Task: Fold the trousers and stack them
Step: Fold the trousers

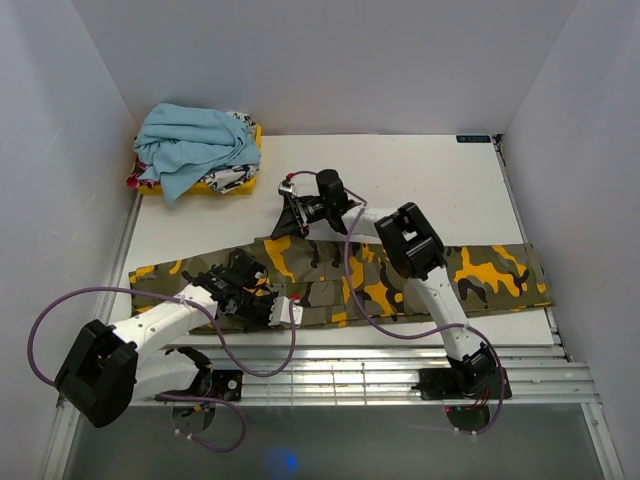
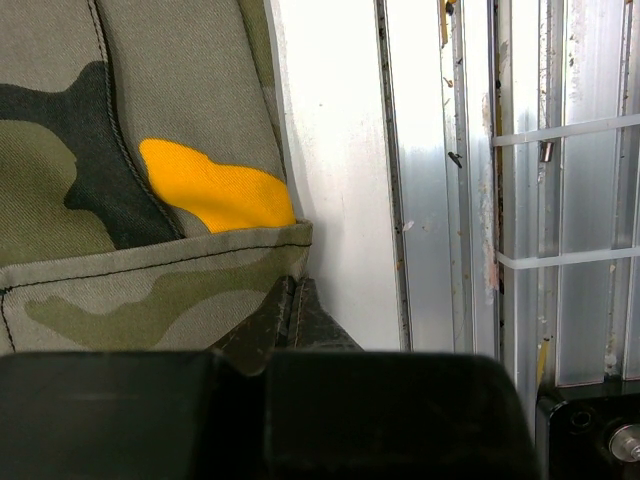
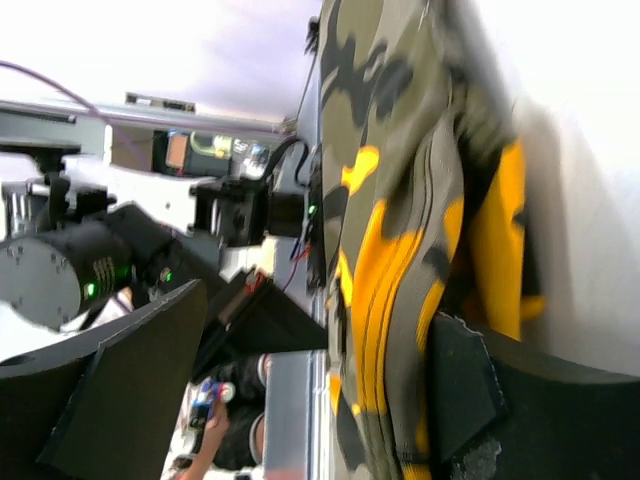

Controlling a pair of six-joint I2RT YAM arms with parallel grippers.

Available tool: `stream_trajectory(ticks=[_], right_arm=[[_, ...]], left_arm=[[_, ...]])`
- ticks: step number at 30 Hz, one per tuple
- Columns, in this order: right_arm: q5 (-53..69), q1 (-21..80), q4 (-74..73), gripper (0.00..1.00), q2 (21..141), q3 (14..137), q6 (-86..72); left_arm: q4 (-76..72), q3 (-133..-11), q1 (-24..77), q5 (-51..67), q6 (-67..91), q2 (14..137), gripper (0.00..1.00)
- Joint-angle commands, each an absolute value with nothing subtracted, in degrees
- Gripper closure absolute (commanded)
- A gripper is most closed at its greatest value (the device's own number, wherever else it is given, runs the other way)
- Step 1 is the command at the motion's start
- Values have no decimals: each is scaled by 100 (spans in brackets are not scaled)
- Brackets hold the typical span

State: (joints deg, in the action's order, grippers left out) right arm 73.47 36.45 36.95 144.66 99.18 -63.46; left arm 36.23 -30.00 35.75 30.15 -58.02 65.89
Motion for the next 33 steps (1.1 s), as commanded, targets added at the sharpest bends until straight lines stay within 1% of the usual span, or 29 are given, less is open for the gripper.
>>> stream_trajectory(ticks=[1, 3, 4, 5, 6, 9, 11, 12, 16, 19, 23, 24, 25, 27, 28, 31, 32, 33], right_arm=[[6961, 3665, 2319, 16, 14616, 10529, -5290], [6882, 3665, 2906, 15, 14669, 10407, -5649], [6873, 3665, 3231, 13, 14756, 10398, -5886], [6873, 3665, 4131, 12, 14826, 10415, -6602], [6803, 3682, 4453, 12, 14905, 10459, -6879], [6628, 3700, 4543, 7, 15055, 10775, -6820], [6513, 3683, 4737, 2, 15108, 10898, -6856], [6339, 3639, 4755, 2, 15108, 10916, -6821], [5890, 3525, 4773, 7, 15179, 11275, -6663], [5608, 3463, 4764, 9, 15223, 11452, -6618], [5466, 3367, 4782, 7, 15205, 11688, -6653], [5502, 3340, 4677, 6, 15196, 11733, -6619], [5563, 3322, 4293, 0, 15135, 11725, -6418], [5895, 3261, 4044, 2, 14986, 11559, -6241], [5984, 3235, 3095, 4, 14933, 11558, -5640], [6274, 3226, 1534, 3, 14705, 11540, -4372], [6336, 3243, 520, 3, 14608, 11601, -3542], [6337, 3252, -4, 3, 14590, 11689, -3107]], left_arm=[[3674, -2479, 3612, 2540, -5933, 6961, 100], [3648, -2470, 3604, 2575, -5915, 6996, 100], [3639, -2478, 3604, 2584, -5880, 6996, 100], [3630, -2470, 3595, 2610, -5862, 6979, 100], [3630, -2461, 3603, 2628, -5854, 6979, 100], [3630, -2452, 3604, 2584, -5853, 6952, 100], [3630, -2461, 3604, 2540, -5871, 6943, 100], [3630, -2461, 3595, 2540, -5862, 6926, 100], [3639, -2470, 3604, 2514, -5871, 6917, 100], [3674, -2470, 3604, 2470, -5915, 6935, 100], [3683, -2479, 3603, 2391, -5880, 6882, 100], [3674, -2470, 3595, 2382, -5845, 6856, 100], [3674, -2470, 3603, 2373, -5845, 6829, 100], [3665, -2461, 3604, 2391, -5853, 6820, 100], [3674, -2461, 3604, 2391, -5854, 6829, 100], [3674, -2461, 3604, 2408, -5871, 6829, 100], [3665, -2452, 3604, 2408, -5871, 6820, 100], [3674, -2452, 3604, 2417, -5871, 6812, 100]])
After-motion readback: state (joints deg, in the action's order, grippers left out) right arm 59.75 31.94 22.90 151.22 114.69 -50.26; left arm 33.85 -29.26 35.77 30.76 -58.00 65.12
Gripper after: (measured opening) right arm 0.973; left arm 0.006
